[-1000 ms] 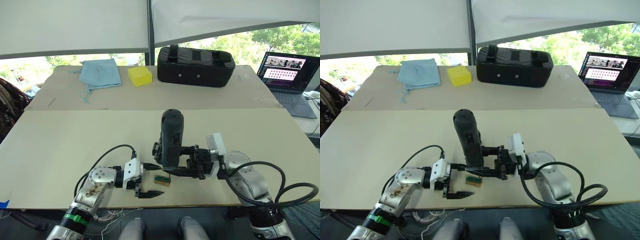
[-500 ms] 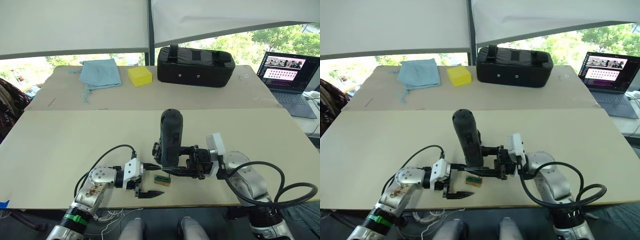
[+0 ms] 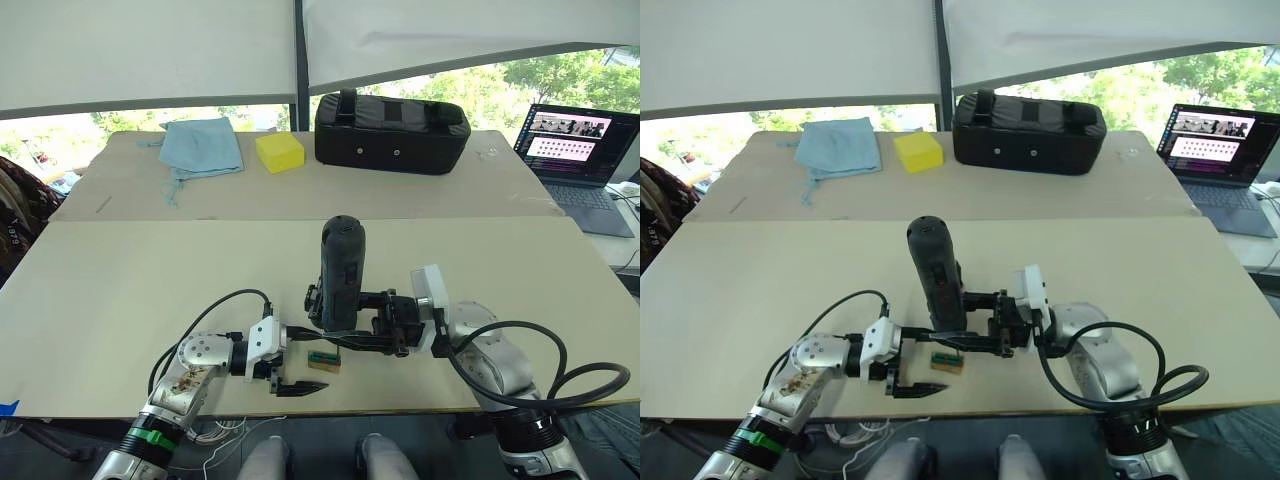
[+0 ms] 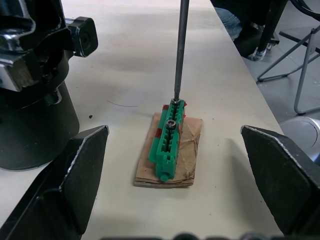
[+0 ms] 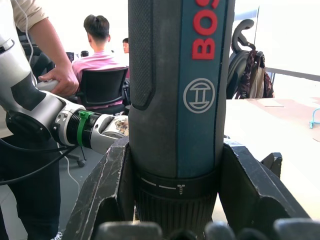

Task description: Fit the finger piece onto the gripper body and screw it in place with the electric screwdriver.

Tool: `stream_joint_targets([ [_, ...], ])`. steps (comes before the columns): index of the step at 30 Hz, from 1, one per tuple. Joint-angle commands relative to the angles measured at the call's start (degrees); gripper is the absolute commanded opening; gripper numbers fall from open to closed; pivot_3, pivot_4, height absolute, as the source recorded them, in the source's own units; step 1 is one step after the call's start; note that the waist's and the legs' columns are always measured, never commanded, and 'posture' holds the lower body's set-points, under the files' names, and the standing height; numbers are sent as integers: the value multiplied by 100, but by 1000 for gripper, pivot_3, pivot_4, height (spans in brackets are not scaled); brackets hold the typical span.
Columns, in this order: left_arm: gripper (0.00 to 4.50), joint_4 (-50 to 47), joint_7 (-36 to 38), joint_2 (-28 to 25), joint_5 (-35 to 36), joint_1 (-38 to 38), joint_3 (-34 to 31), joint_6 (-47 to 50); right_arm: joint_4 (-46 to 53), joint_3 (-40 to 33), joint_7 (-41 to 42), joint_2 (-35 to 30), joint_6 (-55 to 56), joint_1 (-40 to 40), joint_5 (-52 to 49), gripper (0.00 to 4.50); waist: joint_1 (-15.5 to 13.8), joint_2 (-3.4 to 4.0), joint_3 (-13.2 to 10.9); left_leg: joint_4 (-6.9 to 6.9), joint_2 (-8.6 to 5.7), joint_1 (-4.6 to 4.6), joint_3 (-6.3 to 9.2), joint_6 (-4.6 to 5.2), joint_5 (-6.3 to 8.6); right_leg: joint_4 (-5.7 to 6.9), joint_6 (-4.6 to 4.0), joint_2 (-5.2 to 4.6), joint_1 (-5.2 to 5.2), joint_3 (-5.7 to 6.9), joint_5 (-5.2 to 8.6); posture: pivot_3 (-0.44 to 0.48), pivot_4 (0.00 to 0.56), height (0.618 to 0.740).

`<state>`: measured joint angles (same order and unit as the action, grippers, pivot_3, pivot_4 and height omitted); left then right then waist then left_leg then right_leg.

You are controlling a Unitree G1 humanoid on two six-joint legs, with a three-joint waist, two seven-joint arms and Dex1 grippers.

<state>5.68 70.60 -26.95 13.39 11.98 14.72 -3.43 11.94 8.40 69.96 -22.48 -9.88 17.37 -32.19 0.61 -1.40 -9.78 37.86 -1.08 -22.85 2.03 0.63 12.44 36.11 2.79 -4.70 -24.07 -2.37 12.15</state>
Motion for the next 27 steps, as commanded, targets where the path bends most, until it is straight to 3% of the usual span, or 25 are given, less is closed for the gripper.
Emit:
stream_joint_targets([
  [1, 4500, 94, 35, 5, -87, -144, 199, 80, 132, -15, 23, 11, 107, 97, -39, 1903, 0, 0, 0, 0, 0, 0, 0, 0, 0, 0, 0, 0, 0, 0, 0, 0, 150, 740],
  [27, 4500, -302, 90, -186, 350, -364, -267, -138, 636, -347, -79, -190, -324, 305, -653, 1903, 29, 0, 0, -3, 4, -3, 3, 0, 0, 1, -2, 3, -9, -1, 0, 0, 150, 740],
])
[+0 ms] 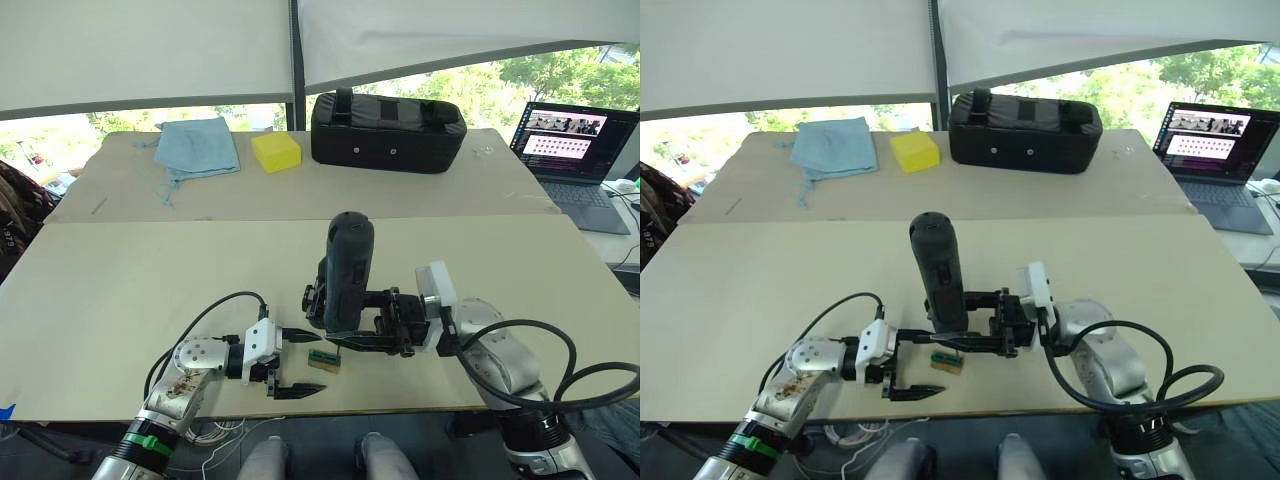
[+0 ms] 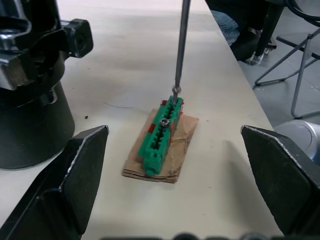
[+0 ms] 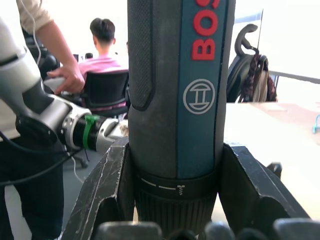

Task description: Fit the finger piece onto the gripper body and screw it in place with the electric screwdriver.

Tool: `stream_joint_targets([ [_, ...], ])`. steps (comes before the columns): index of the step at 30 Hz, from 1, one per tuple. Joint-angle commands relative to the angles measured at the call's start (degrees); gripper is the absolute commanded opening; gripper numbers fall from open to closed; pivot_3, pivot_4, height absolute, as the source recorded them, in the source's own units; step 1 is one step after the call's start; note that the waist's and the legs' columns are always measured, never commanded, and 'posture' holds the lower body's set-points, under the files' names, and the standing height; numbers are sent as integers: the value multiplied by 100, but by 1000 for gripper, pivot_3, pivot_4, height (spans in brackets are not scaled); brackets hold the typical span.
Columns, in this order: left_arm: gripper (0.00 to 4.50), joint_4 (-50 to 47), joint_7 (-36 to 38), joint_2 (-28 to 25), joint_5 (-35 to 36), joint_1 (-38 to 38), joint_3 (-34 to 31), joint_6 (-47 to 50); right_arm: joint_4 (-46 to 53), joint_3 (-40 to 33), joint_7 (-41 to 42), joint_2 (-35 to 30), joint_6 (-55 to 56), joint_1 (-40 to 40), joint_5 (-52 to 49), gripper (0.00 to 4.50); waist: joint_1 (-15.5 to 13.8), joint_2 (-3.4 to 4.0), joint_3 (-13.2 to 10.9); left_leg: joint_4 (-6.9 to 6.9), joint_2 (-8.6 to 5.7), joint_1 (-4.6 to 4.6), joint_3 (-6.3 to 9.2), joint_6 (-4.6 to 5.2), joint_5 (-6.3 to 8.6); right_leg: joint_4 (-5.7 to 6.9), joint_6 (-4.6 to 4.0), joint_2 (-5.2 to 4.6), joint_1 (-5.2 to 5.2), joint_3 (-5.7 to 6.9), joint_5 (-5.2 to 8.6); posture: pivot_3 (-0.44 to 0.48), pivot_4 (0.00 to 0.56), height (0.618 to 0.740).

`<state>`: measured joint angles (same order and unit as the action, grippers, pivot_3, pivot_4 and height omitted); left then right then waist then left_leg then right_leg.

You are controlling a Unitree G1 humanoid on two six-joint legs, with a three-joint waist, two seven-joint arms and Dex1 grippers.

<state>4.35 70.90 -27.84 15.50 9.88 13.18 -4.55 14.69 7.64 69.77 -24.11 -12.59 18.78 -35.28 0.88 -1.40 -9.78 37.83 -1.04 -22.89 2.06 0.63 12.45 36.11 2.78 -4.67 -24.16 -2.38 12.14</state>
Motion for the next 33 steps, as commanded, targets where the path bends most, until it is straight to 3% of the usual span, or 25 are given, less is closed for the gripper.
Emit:
stream_joint_targets([
  [1, 4500, -256, 65, -132, 217, -189, -177, -36, 383, -298, -73, -44, -86, 181, -379, 1903, 0, 0, 0, 0, 1, -2, 0, 0, 0, 0, 0, 0, -2, 0, 0, 0, 150, 740],
  [8, 4500, -998, 158, -511, 824, -586, -657, 96, 552, -513, -189, -173, -333, 299, -649, 1903, -10, -1, -2, 0, 1, -6, 3, 0, 0, -3, -1, -2, -4, 0, 0, 0, 150, 740],
  [17, 4500, -1843, -74, -995, 2039, -894, -1715, 1176, 544, -1160, -591, -507, -888, 654, -1237, 1903, -15, -1, -4, 0, 1, -7, 3, 0, 0, -4, -1, -4, -5, 2, 0, 0, 150, 740],
  [24, 4500, -1699, -207, -1136, 2324, -595, -2162, 1596, 124, -1378, -981, -412, -1197, 1342, -1424, 1903, -7, -1, -6, 0, 2, -8, 1, 0, 0, -3, -2, 1, -6, 1, 0, 0, 150, 740],
  [33, 4500, -1608, -289, -1028, 2270, -429, -2145, 1717, -461, -1142, -1096, -66, -1257, 1876, -1245, 1903, -4, -1, -7, 0, 2, -16, 0, 0, 1, -5, -5, 2, -12, 0, -4, 0, 150, 740],
])
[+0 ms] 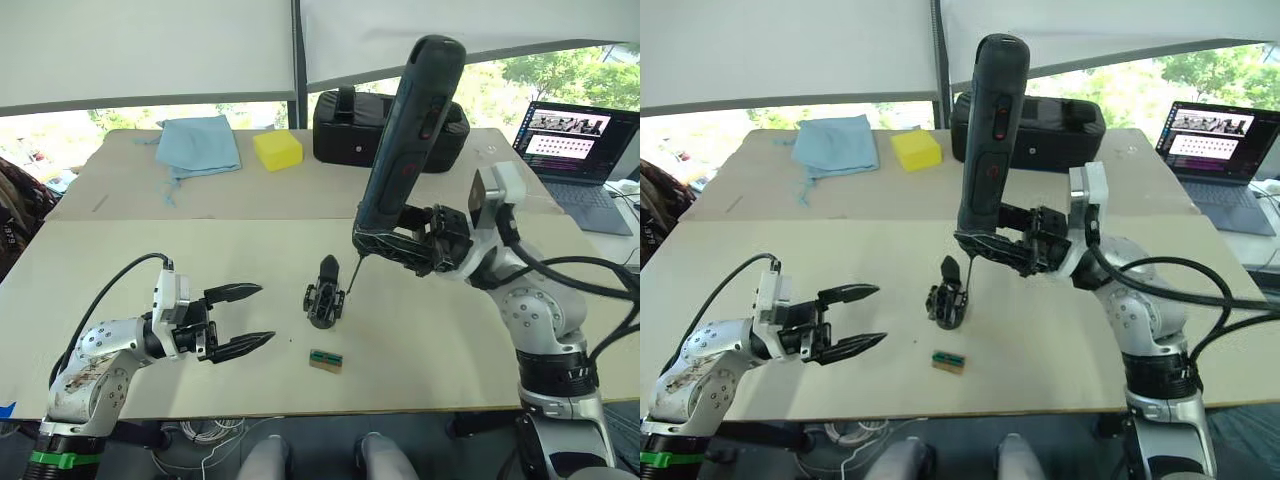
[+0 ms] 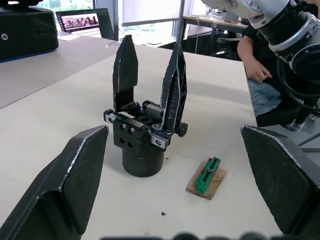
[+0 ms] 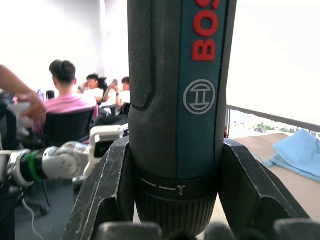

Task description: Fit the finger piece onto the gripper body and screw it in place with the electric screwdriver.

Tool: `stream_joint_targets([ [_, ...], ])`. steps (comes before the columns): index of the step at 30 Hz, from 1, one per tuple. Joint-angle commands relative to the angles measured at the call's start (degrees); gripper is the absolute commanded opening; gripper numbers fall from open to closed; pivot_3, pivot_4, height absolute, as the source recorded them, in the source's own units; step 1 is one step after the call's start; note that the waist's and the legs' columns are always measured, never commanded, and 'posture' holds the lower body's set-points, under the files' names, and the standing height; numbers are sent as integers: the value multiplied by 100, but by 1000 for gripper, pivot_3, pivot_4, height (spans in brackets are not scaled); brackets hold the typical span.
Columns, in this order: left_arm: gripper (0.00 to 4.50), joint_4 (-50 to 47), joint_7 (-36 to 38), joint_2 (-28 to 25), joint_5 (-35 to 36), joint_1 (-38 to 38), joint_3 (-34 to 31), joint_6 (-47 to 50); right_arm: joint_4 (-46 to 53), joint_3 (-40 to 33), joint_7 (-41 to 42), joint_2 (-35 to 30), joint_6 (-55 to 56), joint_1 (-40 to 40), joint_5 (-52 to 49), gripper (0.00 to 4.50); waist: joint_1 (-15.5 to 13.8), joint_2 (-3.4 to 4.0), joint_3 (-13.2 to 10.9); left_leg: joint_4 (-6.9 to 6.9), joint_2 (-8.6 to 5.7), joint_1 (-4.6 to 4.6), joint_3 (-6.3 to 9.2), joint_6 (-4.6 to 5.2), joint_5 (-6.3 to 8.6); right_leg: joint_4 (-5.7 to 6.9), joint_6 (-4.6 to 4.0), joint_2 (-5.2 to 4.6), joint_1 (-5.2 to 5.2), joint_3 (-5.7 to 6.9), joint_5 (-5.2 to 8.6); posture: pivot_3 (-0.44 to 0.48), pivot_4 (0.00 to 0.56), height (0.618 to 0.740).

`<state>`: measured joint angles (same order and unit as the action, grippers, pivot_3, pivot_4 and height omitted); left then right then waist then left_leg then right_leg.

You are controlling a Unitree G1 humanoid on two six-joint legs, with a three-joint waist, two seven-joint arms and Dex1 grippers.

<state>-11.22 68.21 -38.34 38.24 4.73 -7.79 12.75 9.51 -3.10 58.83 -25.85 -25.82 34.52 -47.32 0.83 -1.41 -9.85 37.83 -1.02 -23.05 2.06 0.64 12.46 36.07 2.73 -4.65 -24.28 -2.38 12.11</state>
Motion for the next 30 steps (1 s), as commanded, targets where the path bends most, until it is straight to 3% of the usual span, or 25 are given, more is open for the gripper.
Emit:
stream_joint_targets([
  [1, 4500, -51, -27, 31, -13, 82, -45, -15, 27, -56, 2, 136, 72, 325, -29, 1903, 2, 1, 0, 0, 1, 0, 0, 0, 0, 0, -1, 1, -1, 0, 0, 0, 150, 740],
  [18, 4500, 126, -244, 410, -534, 109, 102, -390, -335, 294, -7, 948, 234, 635, 471, 1903, 5, 2, -1, -1, 2, -2, 2, 0, 0, 1, -5, 3, -5, 1, -3, 0, 150, 740],
  [30, 4500, 171, -443, 538, -822, 199, 321, -421, -441, 404, 123, 1108, 326, 629, 771, 1903, 7, 2, -1, -1, 1, -2, 3, -1, 1, 2, -6, 3, -7, 1, -4, 0, 150, 740],
])
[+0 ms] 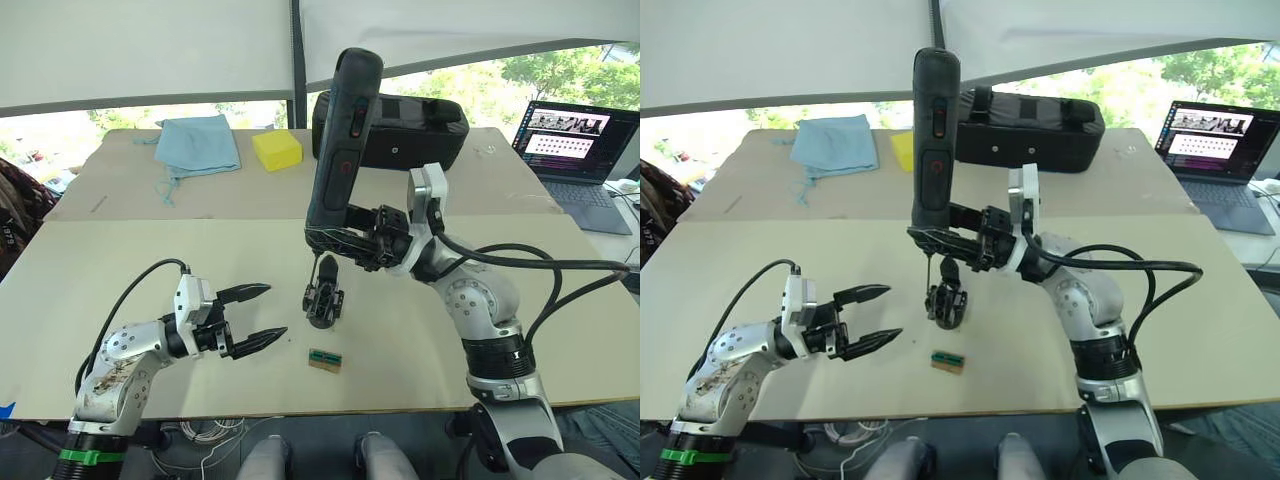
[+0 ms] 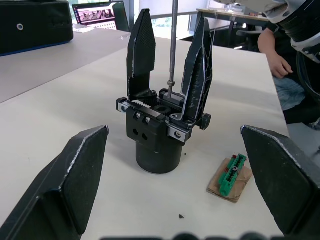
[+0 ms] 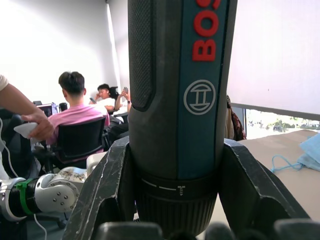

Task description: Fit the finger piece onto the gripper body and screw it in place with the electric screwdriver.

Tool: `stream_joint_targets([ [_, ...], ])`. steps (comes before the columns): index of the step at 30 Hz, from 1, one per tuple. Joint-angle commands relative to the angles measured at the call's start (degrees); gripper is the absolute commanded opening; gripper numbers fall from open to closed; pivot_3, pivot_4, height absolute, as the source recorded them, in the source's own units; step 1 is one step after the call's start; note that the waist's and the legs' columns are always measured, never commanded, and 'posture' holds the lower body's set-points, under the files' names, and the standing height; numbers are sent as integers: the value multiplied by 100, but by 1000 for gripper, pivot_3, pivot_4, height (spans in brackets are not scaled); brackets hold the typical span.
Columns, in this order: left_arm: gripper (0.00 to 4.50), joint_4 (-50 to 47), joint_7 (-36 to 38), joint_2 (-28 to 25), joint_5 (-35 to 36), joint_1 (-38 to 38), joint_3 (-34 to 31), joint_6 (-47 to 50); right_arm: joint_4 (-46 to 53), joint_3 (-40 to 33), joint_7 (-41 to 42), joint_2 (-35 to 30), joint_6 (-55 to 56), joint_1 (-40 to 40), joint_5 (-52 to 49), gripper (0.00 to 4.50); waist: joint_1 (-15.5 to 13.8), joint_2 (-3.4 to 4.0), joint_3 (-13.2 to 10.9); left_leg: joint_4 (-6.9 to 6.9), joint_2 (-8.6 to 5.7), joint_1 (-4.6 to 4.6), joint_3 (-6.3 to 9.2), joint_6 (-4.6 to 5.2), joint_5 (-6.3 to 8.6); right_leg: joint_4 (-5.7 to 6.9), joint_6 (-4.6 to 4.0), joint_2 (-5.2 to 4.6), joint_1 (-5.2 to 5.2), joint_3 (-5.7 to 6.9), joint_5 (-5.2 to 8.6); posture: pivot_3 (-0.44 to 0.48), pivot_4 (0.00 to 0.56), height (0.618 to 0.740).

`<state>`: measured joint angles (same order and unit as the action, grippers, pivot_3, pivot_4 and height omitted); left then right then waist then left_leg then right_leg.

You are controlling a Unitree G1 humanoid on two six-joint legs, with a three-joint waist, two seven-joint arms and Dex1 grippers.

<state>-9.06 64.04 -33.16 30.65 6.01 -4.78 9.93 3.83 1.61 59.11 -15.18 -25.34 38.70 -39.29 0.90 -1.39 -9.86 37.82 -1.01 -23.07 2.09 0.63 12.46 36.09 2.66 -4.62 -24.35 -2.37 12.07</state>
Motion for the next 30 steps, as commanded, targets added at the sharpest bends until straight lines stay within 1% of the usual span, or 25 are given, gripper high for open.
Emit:
stream_joint_targets([
  [1, 4500, -10, -15, 25, -92, 76, 37, -167, 122, -58, 115, 41, 284, 207, -8, 1903, 0, 0, 0, 0, 0, 0, 0, 0, 0, 0, 0, 0, 0, 0, 0, 0, 150, 740],
  [18, 4500, 1329, 571, 205, -481, 32, 201, -1313, 85, -39, 287, -5, 248, 156, 179, 1903, -2, 0, 0, 0, 0, 0, 0, 0, 0, -1, -1, -1, -1, 1, 0, 0, 150, 740],
  [24, 4500, 1422, 611, 278, -504, 54, 252, -1449, 73, -26, 304, -36, 193, 156, 202, 1903, -2, 0, 0, 0, 0, -1, 0, 0, 0, 0, -1, -2, -1, 1, 0, 0, 150, 740],
  [30, 4500, 1311, 600, 379, -368, 115, 218, -1379, 61, -38, 351, -110, 85, 173, 176, 1903, -3, 0, 0, 0, 0, -1, 1, 0, 0, 0, -1, -2, -1, 1, -1, 0, 150, 740],
])
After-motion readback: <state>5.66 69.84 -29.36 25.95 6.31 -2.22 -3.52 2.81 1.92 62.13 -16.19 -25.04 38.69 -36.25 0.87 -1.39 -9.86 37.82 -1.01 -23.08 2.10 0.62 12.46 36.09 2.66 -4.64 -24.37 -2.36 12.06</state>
